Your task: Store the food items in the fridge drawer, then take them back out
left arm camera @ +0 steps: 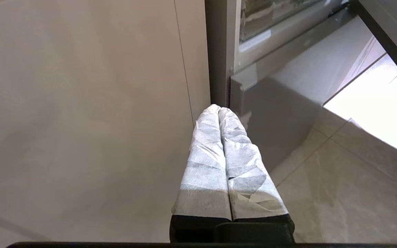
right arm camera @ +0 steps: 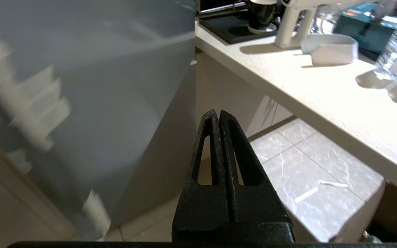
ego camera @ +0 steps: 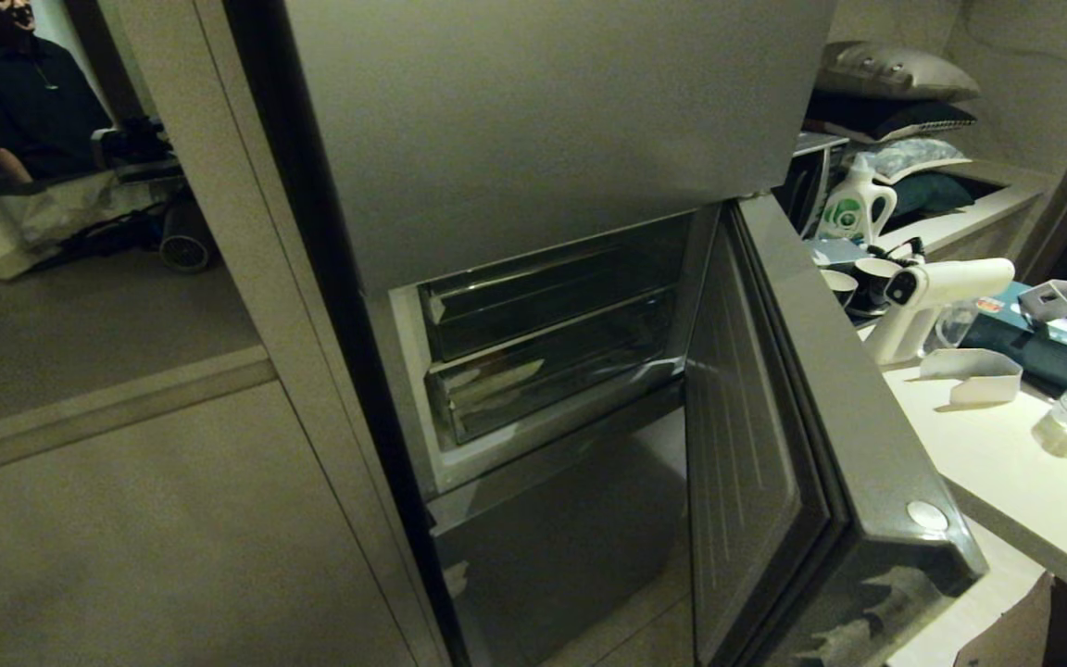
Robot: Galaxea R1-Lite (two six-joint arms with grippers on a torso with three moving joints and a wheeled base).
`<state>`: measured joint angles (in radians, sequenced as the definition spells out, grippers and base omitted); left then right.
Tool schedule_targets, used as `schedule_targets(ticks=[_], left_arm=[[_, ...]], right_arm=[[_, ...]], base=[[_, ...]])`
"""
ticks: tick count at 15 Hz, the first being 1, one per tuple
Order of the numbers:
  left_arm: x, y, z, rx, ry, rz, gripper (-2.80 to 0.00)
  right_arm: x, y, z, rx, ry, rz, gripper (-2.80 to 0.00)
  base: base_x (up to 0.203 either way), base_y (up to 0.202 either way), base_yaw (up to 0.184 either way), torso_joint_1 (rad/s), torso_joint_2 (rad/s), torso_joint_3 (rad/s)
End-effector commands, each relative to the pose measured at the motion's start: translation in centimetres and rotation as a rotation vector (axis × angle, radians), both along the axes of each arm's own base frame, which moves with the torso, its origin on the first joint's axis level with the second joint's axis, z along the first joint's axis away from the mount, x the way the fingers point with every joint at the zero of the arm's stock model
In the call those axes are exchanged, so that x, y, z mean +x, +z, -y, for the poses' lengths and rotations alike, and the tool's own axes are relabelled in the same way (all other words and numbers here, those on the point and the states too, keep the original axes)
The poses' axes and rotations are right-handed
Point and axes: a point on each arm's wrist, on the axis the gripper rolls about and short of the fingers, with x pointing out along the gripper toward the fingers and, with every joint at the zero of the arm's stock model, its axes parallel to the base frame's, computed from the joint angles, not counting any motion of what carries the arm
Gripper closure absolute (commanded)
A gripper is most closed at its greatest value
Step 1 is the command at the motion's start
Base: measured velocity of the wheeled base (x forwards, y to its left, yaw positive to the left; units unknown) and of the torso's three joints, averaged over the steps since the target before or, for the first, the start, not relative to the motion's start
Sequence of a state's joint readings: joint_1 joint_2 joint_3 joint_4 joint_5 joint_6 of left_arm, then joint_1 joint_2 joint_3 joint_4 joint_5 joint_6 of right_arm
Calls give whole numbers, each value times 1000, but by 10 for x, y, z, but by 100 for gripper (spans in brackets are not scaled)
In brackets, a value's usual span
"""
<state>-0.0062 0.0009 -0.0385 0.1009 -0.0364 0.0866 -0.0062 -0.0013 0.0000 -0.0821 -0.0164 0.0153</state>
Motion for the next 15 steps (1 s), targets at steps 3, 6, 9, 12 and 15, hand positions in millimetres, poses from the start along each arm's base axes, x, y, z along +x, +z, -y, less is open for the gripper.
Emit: schedule_targets(ticks=[3, 6, 9, 12, 15], left_arm=[[0, 0, 0, 1, 0, -1, 0], [0, 0, 0, 2, -1, 0, 0], [0, 0, 0, 2, -1, 0, 0], [0, 0, 0, 2, -1, 0, 0], [0, 0, 0, 2, -1, 0, 0]], right_arm=[[2, -8, 0, 0, 0, -28, 0], [2, -8, 0, 2, 0, -27, 0], [2, -8, 0, 0, 0, -27, 0], [2, -8, 0, -10, -1, -25, 0], [2, -7, 0, -36, 1, -28, 0]], base=[[-198, 0, 3, 1, 4, 6], [-195, 0, 2, 2, 3, 3], [-75, 0, 0, -4, -1, 3], [0, 0, 0, 10, 2, 1], [0, 0, 0, 0, 0, 0]])
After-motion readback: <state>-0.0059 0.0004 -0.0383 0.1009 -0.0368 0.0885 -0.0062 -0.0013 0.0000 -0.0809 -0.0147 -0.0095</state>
